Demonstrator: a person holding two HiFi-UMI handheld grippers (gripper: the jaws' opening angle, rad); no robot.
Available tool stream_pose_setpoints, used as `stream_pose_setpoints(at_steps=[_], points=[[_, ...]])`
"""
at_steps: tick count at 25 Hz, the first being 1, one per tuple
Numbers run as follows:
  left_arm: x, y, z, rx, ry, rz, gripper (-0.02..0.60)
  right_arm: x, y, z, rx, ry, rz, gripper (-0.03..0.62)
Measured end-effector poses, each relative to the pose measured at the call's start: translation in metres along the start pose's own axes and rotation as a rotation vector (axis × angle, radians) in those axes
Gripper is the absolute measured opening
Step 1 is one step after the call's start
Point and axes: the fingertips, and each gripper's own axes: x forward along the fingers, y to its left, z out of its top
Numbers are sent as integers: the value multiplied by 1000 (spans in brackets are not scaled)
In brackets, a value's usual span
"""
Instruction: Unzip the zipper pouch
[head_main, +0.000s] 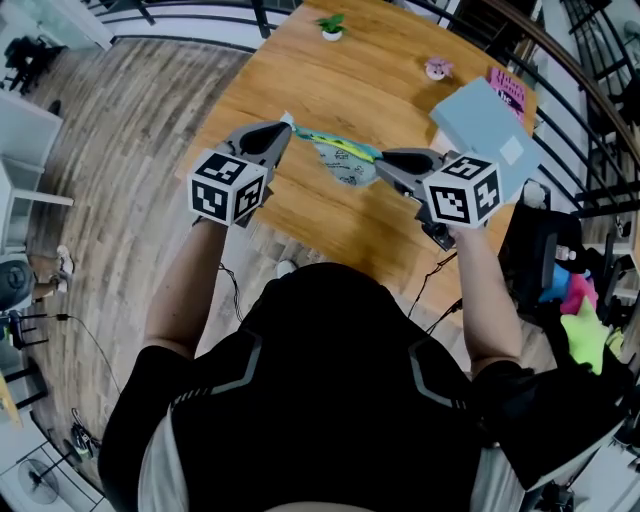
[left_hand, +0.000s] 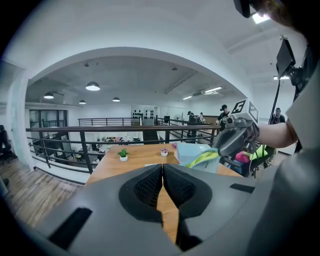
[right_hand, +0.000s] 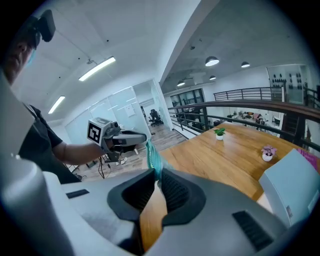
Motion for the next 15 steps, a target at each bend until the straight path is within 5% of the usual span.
stream_pose_setpoints(at_steps=[15], points=[[95,-63,-76,1,157,-59,32,7,-106,-109,-36,121,-204,52]])
